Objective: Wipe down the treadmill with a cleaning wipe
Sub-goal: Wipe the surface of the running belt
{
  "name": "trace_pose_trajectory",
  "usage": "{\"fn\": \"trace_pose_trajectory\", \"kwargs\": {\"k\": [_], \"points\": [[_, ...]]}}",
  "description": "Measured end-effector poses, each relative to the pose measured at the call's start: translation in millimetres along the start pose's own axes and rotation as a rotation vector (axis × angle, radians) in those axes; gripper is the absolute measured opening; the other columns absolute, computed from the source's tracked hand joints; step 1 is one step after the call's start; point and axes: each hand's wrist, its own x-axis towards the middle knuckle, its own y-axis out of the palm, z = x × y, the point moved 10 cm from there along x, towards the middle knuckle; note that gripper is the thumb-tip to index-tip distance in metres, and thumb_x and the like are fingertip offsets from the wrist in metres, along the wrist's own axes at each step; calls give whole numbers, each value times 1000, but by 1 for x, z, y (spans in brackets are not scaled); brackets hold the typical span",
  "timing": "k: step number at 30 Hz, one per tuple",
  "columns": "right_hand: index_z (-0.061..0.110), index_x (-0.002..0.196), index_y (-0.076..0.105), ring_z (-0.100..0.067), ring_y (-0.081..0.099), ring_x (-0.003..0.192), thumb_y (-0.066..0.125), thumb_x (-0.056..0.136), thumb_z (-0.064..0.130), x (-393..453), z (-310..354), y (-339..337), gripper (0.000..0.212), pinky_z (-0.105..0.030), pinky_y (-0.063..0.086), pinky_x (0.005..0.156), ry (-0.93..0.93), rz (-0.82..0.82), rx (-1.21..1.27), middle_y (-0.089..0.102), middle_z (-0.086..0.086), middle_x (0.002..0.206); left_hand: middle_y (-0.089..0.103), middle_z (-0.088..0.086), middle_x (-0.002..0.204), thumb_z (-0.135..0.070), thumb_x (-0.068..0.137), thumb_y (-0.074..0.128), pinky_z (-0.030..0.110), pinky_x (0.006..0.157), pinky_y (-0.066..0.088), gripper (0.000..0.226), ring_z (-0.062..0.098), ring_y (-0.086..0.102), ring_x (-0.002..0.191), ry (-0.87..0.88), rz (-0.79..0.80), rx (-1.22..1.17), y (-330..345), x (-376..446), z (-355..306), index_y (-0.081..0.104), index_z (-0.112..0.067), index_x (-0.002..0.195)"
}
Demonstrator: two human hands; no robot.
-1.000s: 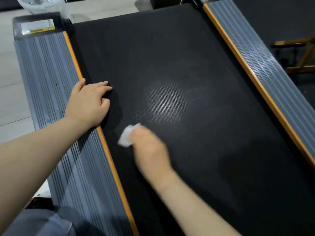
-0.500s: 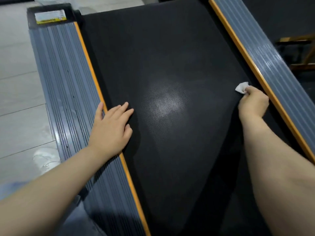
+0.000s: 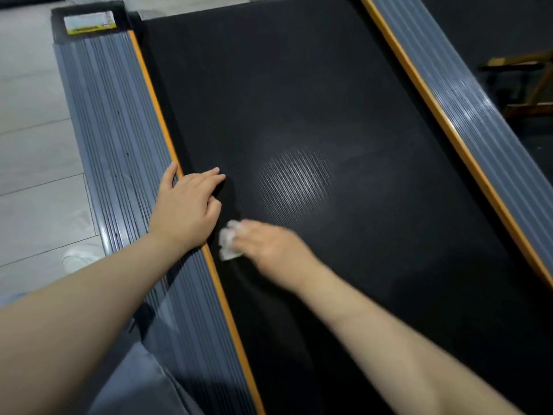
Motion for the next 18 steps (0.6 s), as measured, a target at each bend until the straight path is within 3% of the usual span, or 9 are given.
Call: {"fn": "trace_pose_trajectory", "kwargs": {"k": [2,4,5,7,9,13,15,18], "points": [[21,106,73,-16,61,116,48,87,3,-15,-80,-54,36,-26,42,107,214,-69,2,68,1,121,52,-4,145,-25,89,32,47,122,3,53,16,48,132,2,-2,-5,0,-1,-1,55,-20,136],[28,101,74,-19,64,110,47,81,1,-62,-176,-127,44,-21,42,103,600,-245,-119,71,1,115,51,-4,146,-19,93,37,46,123,2,48,16,46,134,4,-4,-16,0,-1,-1,54,-20,138],[28,103,74,-26,64,108,46,82,1,-95,-214,-161,44,-26,46,100,812,-284,-221,72,-4,113,50,-4,147,-17,94,40,46,123,1,47,16,46,134,4,-5,-21,1,-2,0,53,-20,138],[19,116,71,-36,60,112,44,91,6,-167,-266,-208,39,-36,46,100,1187,-352,-337,68,-16,117,50,-4,147,-16,95,41,46,123,1,46,17,46,134,3,-10,-21,0,-1,0,52,-20,139],[10,124,66,-37,54,119,44,95,8,-203,-278,-222,36,-34,39,105,1396,-444,-333,64,-19,124,50,-3,147,-16,95,42,46,122,0,46,18,45,134,2,-8,-14,1,-1,0,51,-20,140],[10,110,71,-41,63,99,43,91,5,-157,-246,-180,34,-41,49,87,1342,-394,-373,70,-22,103,46,-4,150,-22,97,43,46,120,-2,46,18,41,138,13,22,-5,3,3,2,48,-22,143],[18,100,74,-34,66,88,45,88,8,-110,-195,-139,32,-39,50,75,1116,-366,-343,72,-11,92,41,-5,153,-27,99,44,46,119,-6,47,18,36,141,32,72,-4,5,3,4,45,-23,146],[24,97,71,-19,65,93,48,91,11,-43,-68,-42,27,-31,51,81,626,-122,-138,69,3,96,31,-5,159,-29,102,40,42,118,-14,49,17,26,146,42,167,0,9,5,6,37,-23,151]]}}
